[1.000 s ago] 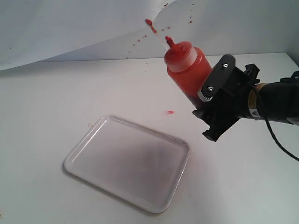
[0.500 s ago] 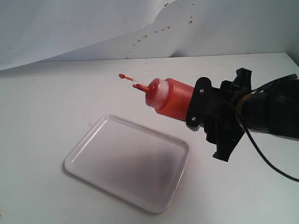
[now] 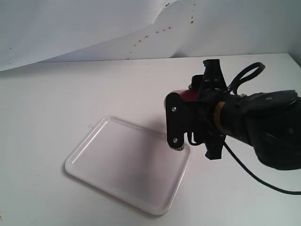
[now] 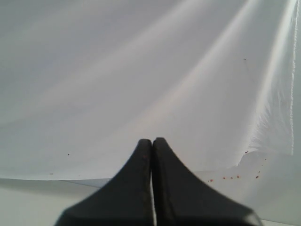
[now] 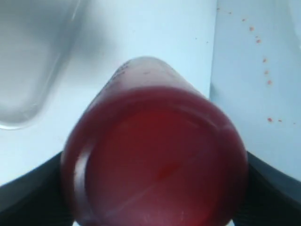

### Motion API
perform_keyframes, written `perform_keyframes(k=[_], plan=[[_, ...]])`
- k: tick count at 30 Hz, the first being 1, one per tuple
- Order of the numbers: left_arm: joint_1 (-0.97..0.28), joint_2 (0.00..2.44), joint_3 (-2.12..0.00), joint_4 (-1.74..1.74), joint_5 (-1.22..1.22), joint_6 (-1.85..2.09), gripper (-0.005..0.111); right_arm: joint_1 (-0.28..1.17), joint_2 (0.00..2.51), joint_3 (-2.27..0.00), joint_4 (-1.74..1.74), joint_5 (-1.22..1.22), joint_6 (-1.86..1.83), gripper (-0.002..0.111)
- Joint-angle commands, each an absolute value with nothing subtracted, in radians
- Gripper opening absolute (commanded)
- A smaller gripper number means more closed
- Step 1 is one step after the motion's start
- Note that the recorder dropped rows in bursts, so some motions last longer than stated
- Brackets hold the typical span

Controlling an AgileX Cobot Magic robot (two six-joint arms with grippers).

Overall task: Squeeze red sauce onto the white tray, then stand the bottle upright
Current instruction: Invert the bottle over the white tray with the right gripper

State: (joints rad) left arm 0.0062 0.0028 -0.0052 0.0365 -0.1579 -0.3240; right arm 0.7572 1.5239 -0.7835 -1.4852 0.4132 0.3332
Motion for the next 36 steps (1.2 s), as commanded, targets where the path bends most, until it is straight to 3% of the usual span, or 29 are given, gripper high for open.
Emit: perform_keyframes(k=[1,6,9,18,20,36], plan=[[-0.001,0.000,0.000,0.040,-0.160,-0.332,0.000,0.799,1.505,-0.794,-1.680,0.455,0.435,0.000],[-0.001,0.000,0.000,0.040,-0.160,-0.332,0.001,0.872,1.503,-0.794,-1.682,0.455,0.456,0.000],[-0.001,0.000,0.000,0.040,-0.159,-0.331,0.010,0.948,1.466,-0.794,-1.670,0.440,0.555,0.000],[-0.001,0.000,0.000,0.040,-0.161,-0.337,0.057,1.017,1.404,-0.794,-1.442,0.301,0.631,0.000],[-0.001,0.000,0.000,0.040,-0.161,-0.345,0.062,1.017,1.404,-0.794,-1.420,0.277,0.637,0.000],[-0.001,0.000,0.000,0.066,-0.139,-0.393,0.064,1.017,1.404,-0.794,-1.426,0.115,0.892,0.000]])
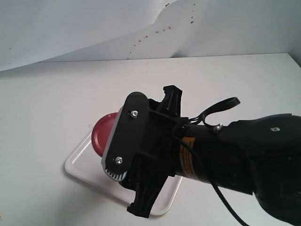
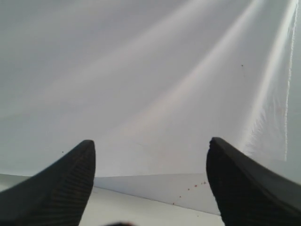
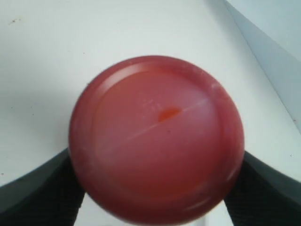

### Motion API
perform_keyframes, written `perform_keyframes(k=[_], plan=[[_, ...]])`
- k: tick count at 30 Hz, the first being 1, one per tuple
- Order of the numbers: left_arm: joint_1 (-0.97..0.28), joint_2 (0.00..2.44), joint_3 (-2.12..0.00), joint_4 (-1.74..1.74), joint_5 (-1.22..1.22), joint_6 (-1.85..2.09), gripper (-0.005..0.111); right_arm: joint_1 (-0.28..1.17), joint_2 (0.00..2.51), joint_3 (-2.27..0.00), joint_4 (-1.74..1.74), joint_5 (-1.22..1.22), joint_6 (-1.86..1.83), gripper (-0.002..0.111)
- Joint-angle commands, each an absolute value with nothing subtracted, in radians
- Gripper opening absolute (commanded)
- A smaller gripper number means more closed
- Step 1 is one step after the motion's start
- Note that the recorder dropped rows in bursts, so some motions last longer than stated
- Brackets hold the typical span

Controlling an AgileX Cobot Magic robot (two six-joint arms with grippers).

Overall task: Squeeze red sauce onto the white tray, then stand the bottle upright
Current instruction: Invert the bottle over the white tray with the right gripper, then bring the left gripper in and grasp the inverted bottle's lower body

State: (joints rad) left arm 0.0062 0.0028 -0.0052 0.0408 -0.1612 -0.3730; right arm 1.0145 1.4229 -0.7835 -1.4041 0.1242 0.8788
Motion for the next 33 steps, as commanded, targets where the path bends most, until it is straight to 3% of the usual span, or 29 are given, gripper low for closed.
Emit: perform_keyframes(k=[1,6,17,26,33], plan=[[-0.001,0.000,0.000,0.066,-0.139,-0.393,0.064,1.017,1.402,-0.794,-1.427,0.115,0.892,0.000],[-0.001,0.000,0.000,0.092,-0.106,-0.473,0.064,1.017,1.400,-0.858,-1.424,0.120,0.992,0.000],[-0.024,0.486,-0.300,0.020,0.185,-0.424,0.064,1.010,1.400,-0.898,-1.406,0.140,1.069,0.000],[-0.323,0.678,-0.355,-0.117,0.177,0.006,0.064,0.985,1.400,-0.898,-1.406,0.156,1.164,0.000],[-0.472,0.690,-0.342,-0.101,0.192,0.151,0.073,0.985,1.400,-0.898,-1.406,0.186,1.219,0.000]])
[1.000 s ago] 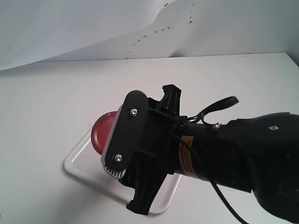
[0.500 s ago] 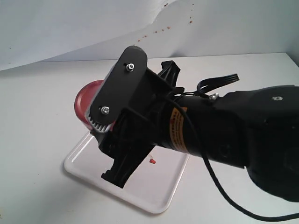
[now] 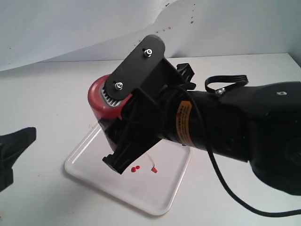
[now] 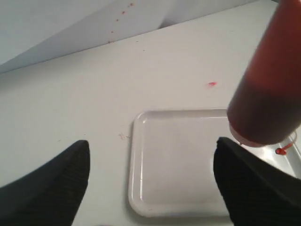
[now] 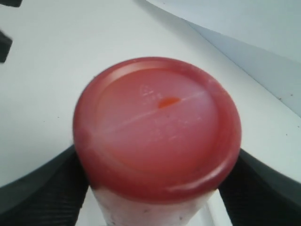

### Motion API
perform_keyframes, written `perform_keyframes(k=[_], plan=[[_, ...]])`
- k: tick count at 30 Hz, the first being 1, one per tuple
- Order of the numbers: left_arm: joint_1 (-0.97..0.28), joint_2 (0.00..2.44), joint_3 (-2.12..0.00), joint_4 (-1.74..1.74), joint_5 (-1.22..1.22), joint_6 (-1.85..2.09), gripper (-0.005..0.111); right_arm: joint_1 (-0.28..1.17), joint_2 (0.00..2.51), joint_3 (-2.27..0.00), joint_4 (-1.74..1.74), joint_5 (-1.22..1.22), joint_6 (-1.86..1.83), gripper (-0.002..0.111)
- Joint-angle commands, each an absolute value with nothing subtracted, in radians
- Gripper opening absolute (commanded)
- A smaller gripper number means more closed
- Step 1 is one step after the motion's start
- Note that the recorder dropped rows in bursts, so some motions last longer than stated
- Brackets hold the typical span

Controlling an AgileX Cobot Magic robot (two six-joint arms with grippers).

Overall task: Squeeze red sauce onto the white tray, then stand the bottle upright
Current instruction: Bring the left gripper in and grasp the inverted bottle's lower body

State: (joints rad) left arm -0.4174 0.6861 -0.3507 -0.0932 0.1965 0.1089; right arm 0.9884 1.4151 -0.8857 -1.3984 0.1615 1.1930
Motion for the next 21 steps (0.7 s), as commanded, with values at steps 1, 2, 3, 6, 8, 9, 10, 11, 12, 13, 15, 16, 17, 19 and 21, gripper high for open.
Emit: perform_keyframes(k=[1,2,3,6,8,9,10,11,12,13,15,16,17,19,21], plan=[[-0.485,0.690,-0.329,-0.101,0.148,0.151,0.074,0.985,1.400,-0.898,-1.406,0.186,1.230,0.000],[-0.501,0.690,-0.312,-0.108,0.096,0.151,0.074,0.985,1.400,-0.898,-1.406,0.186,1.242,0.000],[-0.514,0.690,-0.296,-0.112,0.054,0.151,0.075,0.985,1.400,-0.898,-1.406,0.186,1.253,0.000],[-0.557,0.690,-0.226,-0.112,-0.105,0.142,0.075,0.985,1.400,-0.898,-1.406,0.198,1.292,0.000],[-0.587,0.690,-0.177,-0.112,-0.235,0.131,0.075,0.985,1.400,-0.898,-1.428,0.202,1.347,0.000],[-0.602,0.690,-0.154,-0.112,-0.301,0.129,0.075,0.985,1.400,-0.898,-1.448,0.202,1.387,0.000],[-0.617,0.690,-0.133,-0.110,-0.362,0.124,0.075,0.985,1.400,-0.901,-1.461,0.202,1.418,0.000],[-0.629,0.690,-0.116,-0.089,-0.400,0.121,0.075,0.985,1.403,-0.906,-1.481,0.204,1.458,0.000],[-0.636,0.690,-0.106,-0.071,-0.412,0.120,0.075,0.985,1.402,-0.911,-1.501,0.207,1.491,0.000],[-0.641,0.690,-0.098,-0.055,-0.417,0.103,0.075,0.985,1.402,-0.923,-1.515,0.207,1.521,0.000],[-0.644,0.700,-0.094,-0.007,-0.417,0.064,0.075,0.985,1.402,-0.941,-1.526,0.208,1.555,0.000],[-0.644,0.709,-0.094,0.014,-0.433,0.045,0.075,0.985,1.402,-0.954,-1.526,0.208,1.560,0.000],[-0.644,0.721,-0.094,0.032,-0.454,0.037,0.076,0.985,1.402,-0.960,-1.526,0.208,1.569,0.000],[-0.644,0.754,-0.094,0.099,-0.522,-0.006,0.082,0.985,1.402,-0.968,-1.526,0.206,1.589,0.000],[-0.644,0.794,-0.094,0.144,-0.597,-0.031,0.090,0.985,1.402,-0.968,-1.526,0.208,1.601,0.000]])
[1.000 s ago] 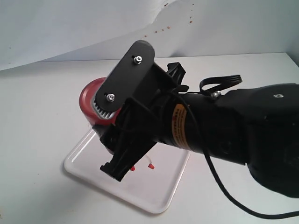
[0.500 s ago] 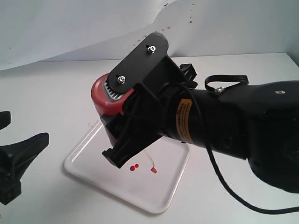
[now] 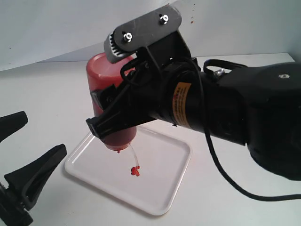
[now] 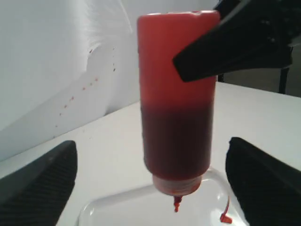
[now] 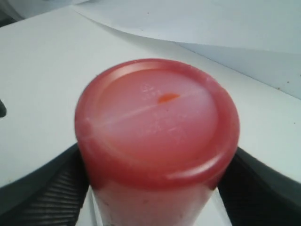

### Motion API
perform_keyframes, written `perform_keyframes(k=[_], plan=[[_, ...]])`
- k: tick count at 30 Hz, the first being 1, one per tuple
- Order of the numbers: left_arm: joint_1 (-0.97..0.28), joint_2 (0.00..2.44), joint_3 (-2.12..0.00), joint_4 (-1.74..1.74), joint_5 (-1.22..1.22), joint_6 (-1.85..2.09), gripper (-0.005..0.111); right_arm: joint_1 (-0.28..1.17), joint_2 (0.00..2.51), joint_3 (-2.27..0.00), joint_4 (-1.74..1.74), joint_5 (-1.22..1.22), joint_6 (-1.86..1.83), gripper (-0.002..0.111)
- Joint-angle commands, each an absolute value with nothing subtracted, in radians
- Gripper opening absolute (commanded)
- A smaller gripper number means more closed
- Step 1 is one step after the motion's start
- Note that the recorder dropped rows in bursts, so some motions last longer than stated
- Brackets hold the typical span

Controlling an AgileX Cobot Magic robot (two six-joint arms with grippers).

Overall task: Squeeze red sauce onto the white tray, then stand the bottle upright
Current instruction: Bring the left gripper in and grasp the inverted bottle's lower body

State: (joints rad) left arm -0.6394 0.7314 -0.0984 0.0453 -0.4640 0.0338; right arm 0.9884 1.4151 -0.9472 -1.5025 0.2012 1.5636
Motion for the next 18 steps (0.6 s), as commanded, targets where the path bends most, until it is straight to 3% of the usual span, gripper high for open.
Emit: perform_keyframes(k=[1,12,18], plan=[[-0.644,0.828,-0.094,0.144,-0.635,-0.031,0.094,0.985,1.404,-0.968,-1.526,0.211,1.601,0.000],[-0.644,1.242,-0.108,0.141,-1.105,-0.035,0.097,0.985,1.404,-0.968,-1.526,0.211,1.624,0.000],[-0.644,1.410,-0.194,0.141,-1.128,-0.033,0.097,0.985,1.404,-0.968,-1.526,0.213,1.623,0.000]])
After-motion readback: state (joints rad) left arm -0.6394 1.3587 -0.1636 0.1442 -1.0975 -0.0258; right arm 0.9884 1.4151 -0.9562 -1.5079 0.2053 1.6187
